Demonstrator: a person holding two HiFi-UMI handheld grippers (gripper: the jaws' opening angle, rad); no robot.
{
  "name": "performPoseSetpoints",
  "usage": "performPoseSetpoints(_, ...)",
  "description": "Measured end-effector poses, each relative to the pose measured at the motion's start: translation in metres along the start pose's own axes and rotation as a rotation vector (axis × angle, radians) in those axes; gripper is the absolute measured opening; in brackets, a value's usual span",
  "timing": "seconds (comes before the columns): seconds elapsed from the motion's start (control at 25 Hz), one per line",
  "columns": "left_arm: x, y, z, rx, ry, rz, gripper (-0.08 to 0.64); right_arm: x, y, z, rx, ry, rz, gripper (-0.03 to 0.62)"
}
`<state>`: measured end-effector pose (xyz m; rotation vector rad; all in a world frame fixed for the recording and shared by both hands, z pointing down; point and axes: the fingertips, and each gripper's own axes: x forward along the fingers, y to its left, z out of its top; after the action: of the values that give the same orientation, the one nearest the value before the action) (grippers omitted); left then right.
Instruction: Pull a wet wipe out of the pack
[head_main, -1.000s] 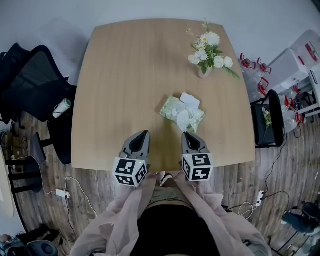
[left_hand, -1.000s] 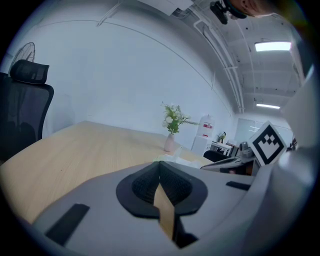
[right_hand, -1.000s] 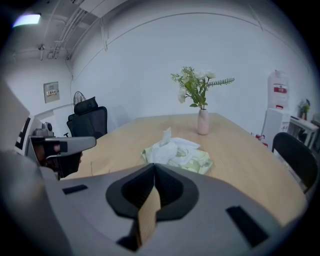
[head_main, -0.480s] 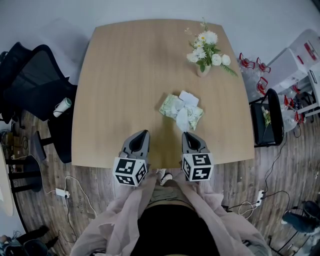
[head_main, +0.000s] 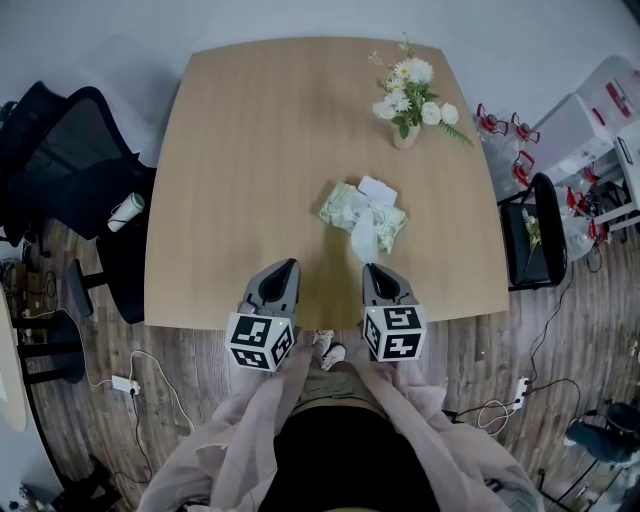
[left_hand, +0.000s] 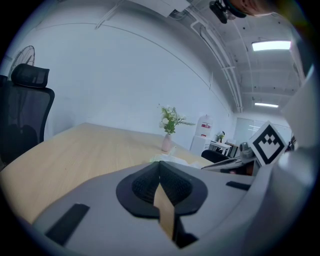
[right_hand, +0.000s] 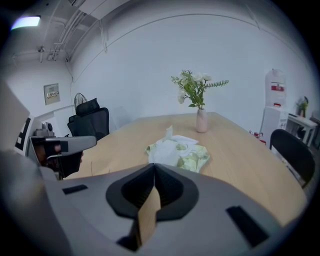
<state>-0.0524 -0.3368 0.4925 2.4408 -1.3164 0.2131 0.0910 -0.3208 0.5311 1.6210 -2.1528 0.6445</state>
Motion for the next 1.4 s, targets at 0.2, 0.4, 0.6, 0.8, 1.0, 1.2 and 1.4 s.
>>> performPoseSetpoints(0.2, -0.003, -0.004, 0.000, 0.005, -0.003, -0.011, 0.011, -0.005, 0.001, -0.002, 0.002, -0.003, -0.005, 0.008)
performPoseSetpoints(0.4, -0.007, -0.007, -0.001, 0.006, -0.003, -0.017, 0.011, -0.010, 0.004, -0.004, 0.001, -0.006, -0.009, 0.009)
performPoseSetpoints(0.6, -0.013, -0.009, -0.003, 0.006, -0.004, -0.018, 0.011, -0.015, 0.007, -0.006, 0.000, -0.004, -0.012, 0.009)
performPoseSetpoints(0.8, -0.020, -0.009, -0.004, 0.003, -0.002, -0.013, 0.012, -0.021, 0.010, -0.009, -0.006, -0.003, -0.016, 0.009)
performPoseSetpoints(1.0, -0.026, -0.013, -0.007, 0.000, -0.002, -0.014, 0.012, -0.027, 0.011, -0.012, -0.011, -0.004, -0.022, 0.008)
performPoseSetpoints(1.2, -0.032, -0.016, -0.010, -0.001, 0.001, -0.016, 0.011, -0.033, 0.012, -0.016, -0.008, -0.002, -0.027, 0.009)
performPoseSetpoints(1.4, -0.038, -0.017, -0.012, 0.001, 0.006, -0.016, 0.011, -0.040, 0.013, -0.019, -0.001, -0.004, -0.034, 0.008)
